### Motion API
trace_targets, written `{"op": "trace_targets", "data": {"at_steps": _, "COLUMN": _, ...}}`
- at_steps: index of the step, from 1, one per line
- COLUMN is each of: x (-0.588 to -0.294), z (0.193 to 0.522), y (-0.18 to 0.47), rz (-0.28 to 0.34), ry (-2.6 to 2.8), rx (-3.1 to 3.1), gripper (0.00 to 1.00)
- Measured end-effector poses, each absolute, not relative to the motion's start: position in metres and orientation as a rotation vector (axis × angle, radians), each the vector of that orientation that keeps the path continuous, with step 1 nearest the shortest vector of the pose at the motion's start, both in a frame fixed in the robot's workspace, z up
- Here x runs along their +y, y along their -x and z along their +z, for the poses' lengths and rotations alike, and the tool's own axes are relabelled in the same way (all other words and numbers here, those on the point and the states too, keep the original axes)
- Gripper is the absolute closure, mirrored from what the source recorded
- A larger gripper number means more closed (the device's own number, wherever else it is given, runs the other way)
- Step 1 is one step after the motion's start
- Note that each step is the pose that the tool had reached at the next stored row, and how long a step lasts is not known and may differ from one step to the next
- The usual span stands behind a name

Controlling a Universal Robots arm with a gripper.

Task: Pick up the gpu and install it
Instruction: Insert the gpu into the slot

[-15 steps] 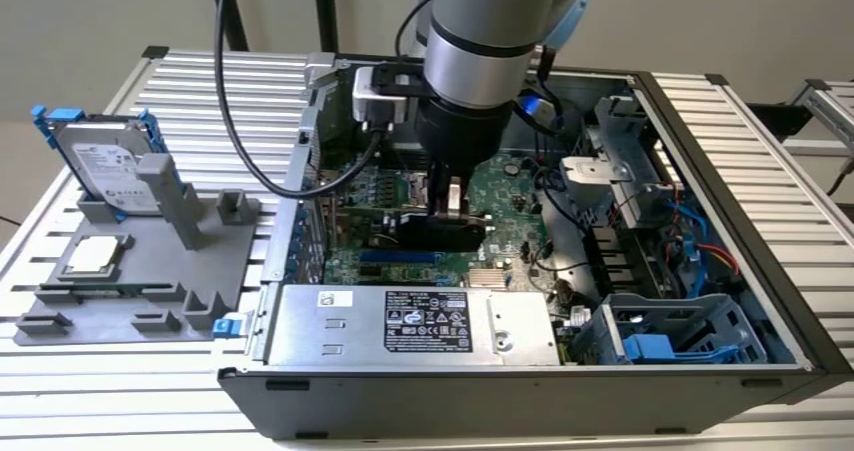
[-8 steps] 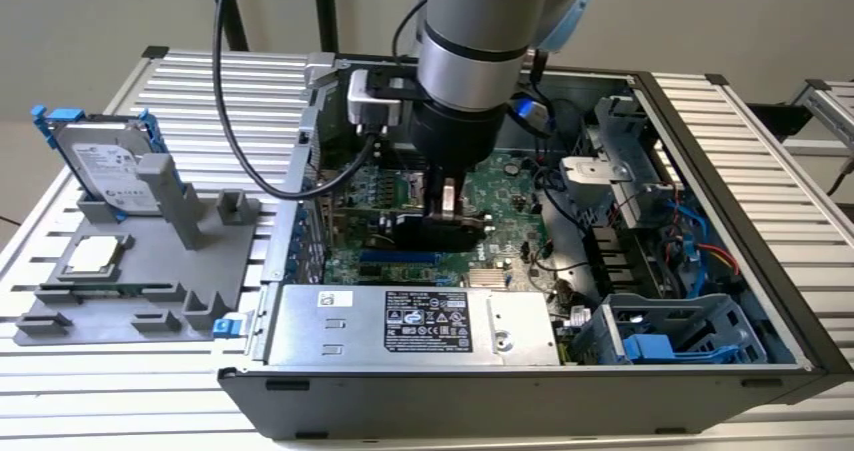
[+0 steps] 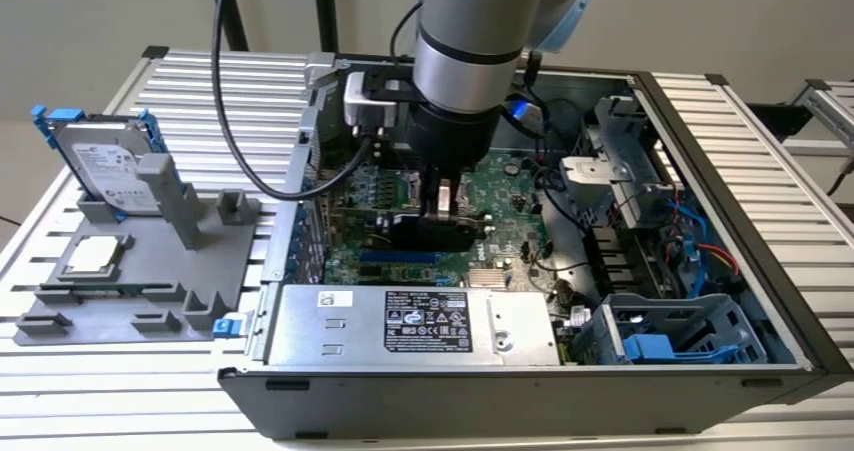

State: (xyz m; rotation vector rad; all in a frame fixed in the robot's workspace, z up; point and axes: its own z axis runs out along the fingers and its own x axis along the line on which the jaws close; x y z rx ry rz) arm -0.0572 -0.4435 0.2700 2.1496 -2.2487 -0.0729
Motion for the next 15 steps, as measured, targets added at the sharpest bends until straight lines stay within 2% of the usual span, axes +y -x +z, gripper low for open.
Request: {"op": "trace_targets", "data": {"at_steps": 15, "x": -0.4435, "z": 0.2657, "y": 0.0627, "rz": -0.073, "ry": -2.15, "rx": -2.249, "gripper": 1.0}}
